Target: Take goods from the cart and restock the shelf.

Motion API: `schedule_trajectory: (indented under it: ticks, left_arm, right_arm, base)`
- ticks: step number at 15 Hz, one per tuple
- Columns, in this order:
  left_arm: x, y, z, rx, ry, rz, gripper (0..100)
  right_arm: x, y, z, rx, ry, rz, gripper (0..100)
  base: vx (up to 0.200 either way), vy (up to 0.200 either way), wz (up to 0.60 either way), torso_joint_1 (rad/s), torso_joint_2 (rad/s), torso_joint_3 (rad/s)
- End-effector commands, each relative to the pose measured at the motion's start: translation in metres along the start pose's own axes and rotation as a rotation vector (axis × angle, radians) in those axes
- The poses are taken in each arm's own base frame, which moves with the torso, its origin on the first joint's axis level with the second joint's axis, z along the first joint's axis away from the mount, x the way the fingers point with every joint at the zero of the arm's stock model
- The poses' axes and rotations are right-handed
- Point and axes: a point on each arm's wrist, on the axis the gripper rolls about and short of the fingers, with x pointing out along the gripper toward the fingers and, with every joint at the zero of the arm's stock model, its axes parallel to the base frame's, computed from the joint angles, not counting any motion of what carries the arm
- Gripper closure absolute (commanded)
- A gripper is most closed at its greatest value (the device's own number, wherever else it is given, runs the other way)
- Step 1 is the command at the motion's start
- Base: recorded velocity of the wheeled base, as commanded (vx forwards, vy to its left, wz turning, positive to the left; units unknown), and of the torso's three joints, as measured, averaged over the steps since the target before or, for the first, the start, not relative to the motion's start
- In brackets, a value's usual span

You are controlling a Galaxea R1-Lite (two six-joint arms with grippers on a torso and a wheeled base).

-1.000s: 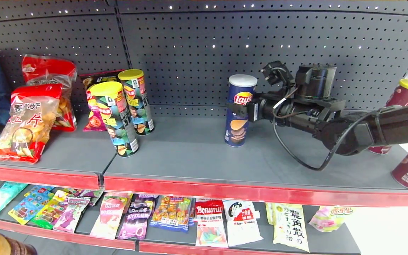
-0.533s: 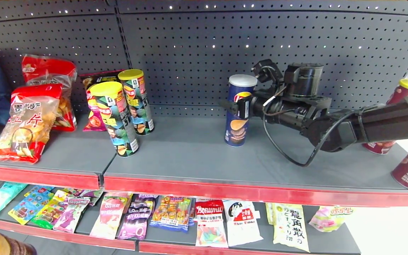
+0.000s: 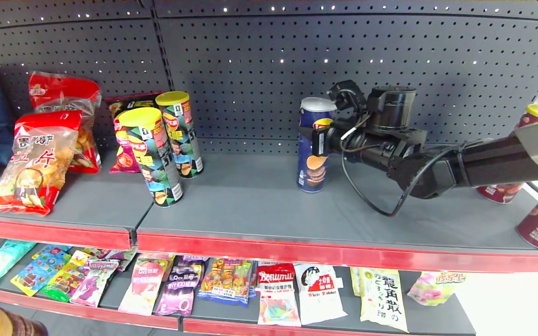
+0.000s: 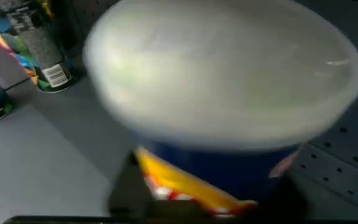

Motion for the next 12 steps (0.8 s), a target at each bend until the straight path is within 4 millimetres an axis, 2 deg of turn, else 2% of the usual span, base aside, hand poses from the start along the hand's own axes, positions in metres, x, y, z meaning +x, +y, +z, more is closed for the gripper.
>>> schedule_trajectory:
  ticks: [1, 3, 7, 9, 10, 12]
  left_arm:
    - [0.0, 0.0, 0.0, 0.001, -0.002, 0.003, 100]
    - [-0.001, 0.0, 0.001, 0.001, -0.004, 0.002, 100]
    - [-0.001, 0.0, 0.003, 0.003, -0.011, 0.005, 100]
    - [-0.001, 0.0, 0.003, 0.003, -0.01, 0.004, 100]
    - [0.0, 0.0, 0.003, 0.002, -0.008, 0.004, 100]
    - [0.0, 0.0, 0.003, 0.003, -0.009, 0.006, 100]
  right_arm:
    - [-0.002, 0.004, 0.004, 0.0, -0.006, -0.01, 100]
    - [-0.013, 0.014, 0.019, -0.002, -0.034, -0.045, 100]
    - [-0.052, 0.038, 0.035, 0.011, -0.036, -0.102, 100]
    - [-0.071, 0.046, 0.035, 0.035, -0.02, -0.146, 100]
    - [-0.079, 0.049, 0.028, 0.046, -0.002, -0.185, 100]
    - [-0.085, 0.053, 0.022, 0.064, -0.031, -0.216, 100]
  base:
    - [0.0, 0.0, 0.0, 0.0, 0.0, 0.0]
    - [0.0, 0.0, 0.0, 0.0, 0.0, 0.0]
    - [0.0, 0.0, 0.0, 0.0, 0.0, 0.0]
    - [0.0, 0.0, 0.0, 0.0, 0.0, 0.0]
    - [0.0, 0.0, 0.0, 0.0, 0.0, 0.0]
    - [0.0, 0.0, 0.0, 0.0, 0.0, 0.0]
